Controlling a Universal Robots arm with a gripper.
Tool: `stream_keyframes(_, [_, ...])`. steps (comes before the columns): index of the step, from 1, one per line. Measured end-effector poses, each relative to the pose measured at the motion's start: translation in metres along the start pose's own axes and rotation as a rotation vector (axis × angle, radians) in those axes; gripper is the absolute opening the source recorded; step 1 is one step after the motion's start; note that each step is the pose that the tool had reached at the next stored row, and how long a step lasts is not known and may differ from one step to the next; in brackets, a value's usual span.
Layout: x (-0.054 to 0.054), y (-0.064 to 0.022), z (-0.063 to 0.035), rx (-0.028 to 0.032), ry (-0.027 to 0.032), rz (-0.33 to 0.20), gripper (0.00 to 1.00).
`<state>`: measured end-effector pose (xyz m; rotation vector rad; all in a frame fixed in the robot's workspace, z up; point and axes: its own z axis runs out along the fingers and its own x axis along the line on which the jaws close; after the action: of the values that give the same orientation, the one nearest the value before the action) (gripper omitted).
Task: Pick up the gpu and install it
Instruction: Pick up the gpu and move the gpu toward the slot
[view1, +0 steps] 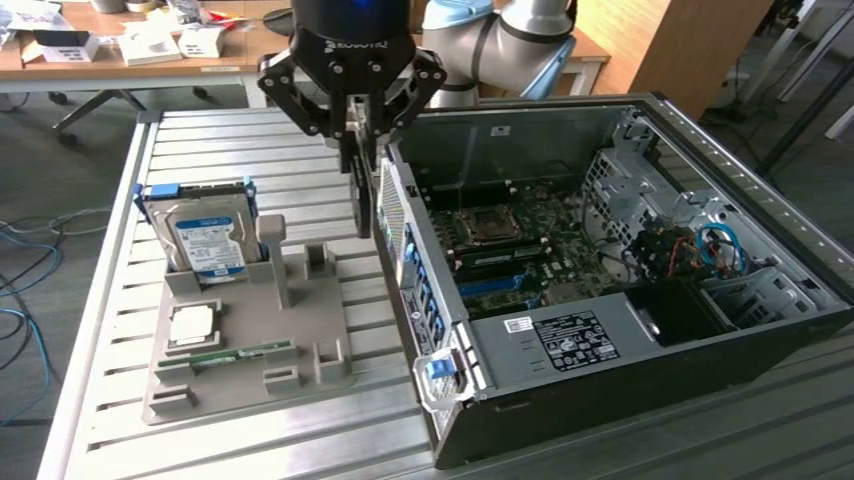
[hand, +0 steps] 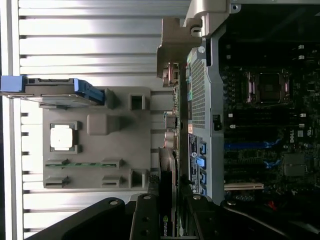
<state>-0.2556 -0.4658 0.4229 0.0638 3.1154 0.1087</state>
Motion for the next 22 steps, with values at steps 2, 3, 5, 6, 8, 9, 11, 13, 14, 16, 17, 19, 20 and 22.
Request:
stream_keyframes(2, [-0.006,0.0002,0.0002,0.0000,0.0000,0.000,0.26])
stream_keyframes(3, [-0.008,0.0003,0.0002,-0.0001,0.0000,0.000,0.26])
stream_keyframes(5, [-0.015,0.0006,0.0004,0.0000,-0.0001,0.000,0.26])
stream_keyframes(6, [-0.018,0.0008,0.0005,-0.0001,-0.0001,0.000,0.26])
stream_keyframes(8, [-0.024,0.0010,0.0006,0.0000,-0.0001,0.000,0.26])
stream_keyframes(9, [-0.027,0.0012,0.0007,0.0000,0.0000,0.000,0.26])
stream_keyframes(11, [-0.034,0.0014,0.0008,0.0001,0.0000,0.000,0.26])
stream_keyframes(13, [-0.040,0.0017,0.0011,0.0000,-0.0001,0.000,0.26])
stream_keyframes(14, [-0.043,0.0019,0.0011,0.0000,0.0000,0.000,0.26])
stream_keyframes(16, [-0.050,0.0022,0.0013,0.0000,0.0000,0.000,0.26])
stream_keyframes(17, [-0.053,0.0023,0.0013,0.0000,0.0000,0.000,0.26])
stream_keyframes(19, [-0.060,0.0027,0.0015,0.0001,0.0000,0.000,0.26])
stream_keyframes(20, [-0.064,0.0030,0.0016,0.0000,0.0001,0.000,0.26])
stream_keyframes(22, [-0.071,0.0034,0.0019,-0.0001,-0.0001,0.000,0.26])
